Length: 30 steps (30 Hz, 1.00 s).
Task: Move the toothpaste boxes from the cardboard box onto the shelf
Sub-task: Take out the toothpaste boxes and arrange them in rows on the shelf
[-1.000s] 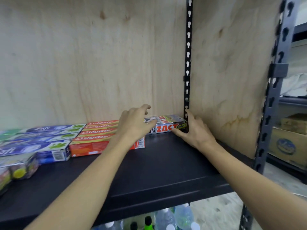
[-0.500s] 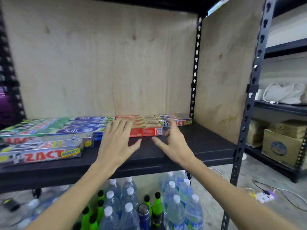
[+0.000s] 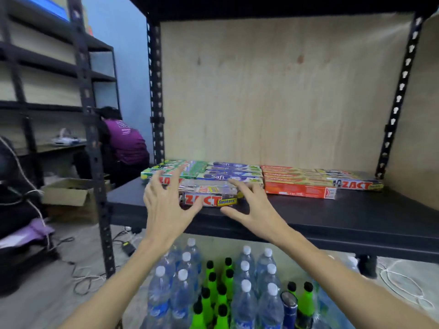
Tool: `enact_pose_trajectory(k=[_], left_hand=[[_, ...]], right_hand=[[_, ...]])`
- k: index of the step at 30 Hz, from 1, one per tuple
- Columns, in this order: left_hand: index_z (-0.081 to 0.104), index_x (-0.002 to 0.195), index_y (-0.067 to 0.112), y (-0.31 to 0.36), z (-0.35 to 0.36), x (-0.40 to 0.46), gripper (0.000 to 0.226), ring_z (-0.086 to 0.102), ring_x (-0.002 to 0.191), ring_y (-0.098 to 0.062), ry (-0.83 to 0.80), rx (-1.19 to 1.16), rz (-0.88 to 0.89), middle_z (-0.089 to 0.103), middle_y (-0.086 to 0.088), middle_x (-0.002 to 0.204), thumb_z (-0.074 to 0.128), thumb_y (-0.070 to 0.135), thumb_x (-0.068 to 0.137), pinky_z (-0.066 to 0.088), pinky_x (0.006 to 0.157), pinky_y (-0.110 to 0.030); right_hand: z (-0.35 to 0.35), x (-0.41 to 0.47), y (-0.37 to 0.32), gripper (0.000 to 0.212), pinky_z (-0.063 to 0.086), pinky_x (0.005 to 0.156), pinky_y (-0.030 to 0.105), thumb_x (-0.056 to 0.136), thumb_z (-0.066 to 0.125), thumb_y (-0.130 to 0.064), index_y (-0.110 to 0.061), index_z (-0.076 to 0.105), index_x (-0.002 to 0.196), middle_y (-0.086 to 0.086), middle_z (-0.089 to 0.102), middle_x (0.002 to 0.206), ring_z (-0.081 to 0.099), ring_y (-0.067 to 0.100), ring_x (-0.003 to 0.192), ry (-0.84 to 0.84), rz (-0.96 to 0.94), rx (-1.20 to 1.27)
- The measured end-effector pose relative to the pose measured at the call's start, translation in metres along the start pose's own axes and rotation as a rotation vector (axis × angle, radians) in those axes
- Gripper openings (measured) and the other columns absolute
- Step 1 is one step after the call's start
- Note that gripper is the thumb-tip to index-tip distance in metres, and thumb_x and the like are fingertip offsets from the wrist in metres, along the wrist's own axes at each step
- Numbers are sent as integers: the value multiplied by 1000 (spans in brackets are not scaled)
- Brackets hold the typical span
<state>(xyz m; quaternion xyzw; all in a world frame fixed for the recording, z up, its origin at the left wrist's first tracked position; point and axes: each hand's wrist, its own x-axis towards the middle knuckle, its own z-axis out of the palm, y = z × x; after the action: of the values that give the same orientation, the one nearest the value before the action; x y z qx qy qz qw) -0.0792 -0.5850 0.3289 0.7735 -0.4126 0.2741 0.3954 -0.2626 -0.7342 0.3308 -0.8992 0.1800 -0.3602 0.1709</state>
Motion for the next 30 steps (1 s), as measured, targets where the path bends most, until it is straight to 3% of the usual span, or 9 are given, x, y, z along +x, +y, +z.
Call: enact_pose_trajectory(k=[3, 7, 12, 18, 22, 25, 30], left_hand=[[17, 154, 44, -25, -4, 1, 81, 44, 127, -31, -132, -91, -57, 39, -10, 141, 56, 68, 88, 29, 112, -49], [26, 152, 37, -29, 1, 0, 72, 54, 116, -21, -160, -125, -33, 57, -2, 127, 54, 64, 91, 29, 112, -43], [31, 150, 30, -12, 10, -5, 72, 54, 119, -19, -146, -180, -7, 56, 3, 127, 59, 60, 91, 31, 112, -43], [32, 150, 35, 32, 26, -14, 72, 51, 123, -12, -185, -260, 126, 54, 9, 140, 58, 64, 90, 31, 111, -39], [31, 151, 43, 67, 39, -20, 72, 52, 120, -12, -226, -321, 173, 56, 12, 129, 59, 65, 89, 36, 108, -38], [29, 154, 44, 93, 47, -22, 78, 49, 117, -11, -280, -381, 199, 54, 14, 126, 62, 66, 87, 41, 105, -37], [59, 138, 34, 130, 64, -14, 70, 56, 100, -9, -397, -373, 254, 57, 14, 102, 66, 71, 79, 50, 89, -32]], right_hand=[[9, 7, -3, 63, 34, 115, 32, 88, 62, -65, -44, 45, 145, -9, 36, 131, 39, 9, 129, -6, -7, -23], [11, 6, 0, 51, 38, 112, 33, 87, 65, -62, -44, 56, 133, -8, 39, 125, 42, 11, 126, 21, 1, -30], [-12, -7, 10, 40, 42, 106, 35, 85, 68, -62, -47, 55, 119, -10, 40, 125, 48, 11, 123, 1, 29, -22], [-59, -37, 41, 28, 46, 95, 35, 89, 66, -57, -43, 54, 110, -18, 59, 115, 53, 2, 109, 40, 45, -85], [-95, -57, 62, 22, 44, 80, 28, 91, 67, -51, -46, 52, 107, -14, 59, 101, 54, 6, 97, 31, 91, -120], [-123, -71, 75, 21, 44, 78, 24, 92, 68, -46, -41, 54, 107, -13, 59, 100, 55, 7, 94, 32, 126, -124], [-161, -94, 99, 21, 42, 70, 19, 92, 69, -43, -38, 56, 108, -9, 60, 98, 54, 8, 85, 38, 193, -128]])
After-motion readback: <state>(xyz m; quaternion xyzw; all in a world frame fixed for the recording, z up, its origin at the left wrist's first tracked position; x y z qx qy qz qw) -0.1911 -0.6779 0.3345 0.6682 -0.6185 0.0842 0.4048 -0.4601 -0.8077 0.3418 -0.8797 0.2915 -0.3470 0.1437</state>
